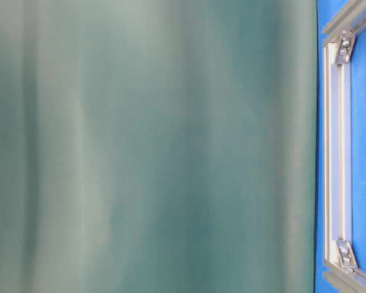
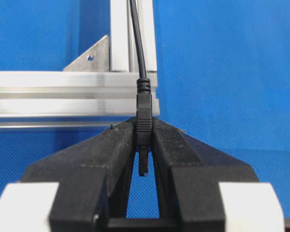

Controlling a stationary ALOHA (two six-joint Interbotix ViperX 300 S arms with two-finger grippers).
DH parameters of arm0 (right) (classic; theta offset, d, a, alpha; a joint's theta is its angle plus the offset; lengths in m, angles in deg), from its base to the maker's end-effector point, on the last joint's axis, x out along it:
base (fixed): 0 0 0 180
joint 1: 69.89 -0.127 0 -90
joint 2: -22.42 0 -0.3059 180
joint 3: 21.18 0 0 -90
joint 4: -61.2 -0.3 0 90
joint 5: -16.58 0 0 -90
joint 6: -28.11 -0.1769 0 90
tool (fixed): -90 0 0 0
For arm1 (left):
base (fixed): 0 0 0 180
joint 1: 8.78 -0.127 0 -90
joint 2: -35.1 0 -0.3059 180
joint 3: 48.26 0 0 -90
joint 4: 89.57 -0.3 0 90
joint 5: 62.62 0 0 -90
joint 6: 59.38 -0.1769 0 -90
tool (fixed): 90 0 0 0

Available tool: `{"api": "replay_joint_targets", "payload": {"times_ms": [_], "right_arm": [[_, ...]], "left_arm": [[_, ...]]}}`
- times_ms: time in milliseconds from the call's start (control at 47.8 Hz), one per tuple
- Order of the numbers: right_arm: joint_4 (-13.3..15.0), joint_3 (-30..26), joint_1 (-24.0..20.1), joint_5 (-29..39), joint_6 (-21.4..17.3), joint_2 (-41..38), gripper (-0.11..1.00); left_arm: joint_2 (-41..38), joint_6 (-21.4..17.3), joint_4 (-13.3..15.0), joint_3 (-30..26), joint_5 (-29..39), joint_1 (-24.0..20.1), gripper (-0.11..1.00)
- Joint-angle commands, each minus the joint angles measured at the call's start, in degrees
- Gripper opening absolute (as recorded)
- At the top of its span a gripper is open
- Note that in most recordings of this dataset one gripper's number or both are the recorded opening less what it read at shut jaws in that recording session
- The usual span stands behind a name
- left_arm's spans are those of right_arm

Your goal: Insert the wire through the string loop located on the right side.

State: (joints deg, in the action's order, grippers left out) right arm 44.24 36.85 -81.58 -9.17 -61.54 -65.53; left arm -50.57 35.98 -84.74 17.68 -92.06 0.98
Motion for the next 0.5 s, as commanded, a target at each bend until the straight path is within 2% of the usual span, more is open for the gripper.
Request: {"api": "replay_joint_targets", "payload": {"times_ms": [0, 167, 209, 419, 481], "right_arm": [[-0.1, -1.0, 0.1, -0.2, -0.1, 0.8, 0.92], [-0.2, -1.0, 0.1, -0.2, -0.1, 0.9, 0.92], [-0.2, -1.0, 0.1, -0.2, -0.1, 0.9, 0.92], [-0.1, -1.0, 0.0, 0.4, -0.1, 1.0, 0.92], [-0.2, -1.0, 0.1, 0.7, -0.1, 1.2, 0.92]], "left_arm": [[0.5, 0.0, -0.2, -0.5, 0.8, 0.3, 0.08], [0.4, 0.0, -0.2, -0.9, 1.6, 0.3, 0.08], [0.4, 0.1, -0.2, -1.0, 1.7, 0.3, 0.12], [0.4, 0.0, -0.2, -1.1, 3.5, 0.3, 0.74], [0.6, 0.0, -0.2, -1.1, 4.0, 0.3, 0.86]]}}
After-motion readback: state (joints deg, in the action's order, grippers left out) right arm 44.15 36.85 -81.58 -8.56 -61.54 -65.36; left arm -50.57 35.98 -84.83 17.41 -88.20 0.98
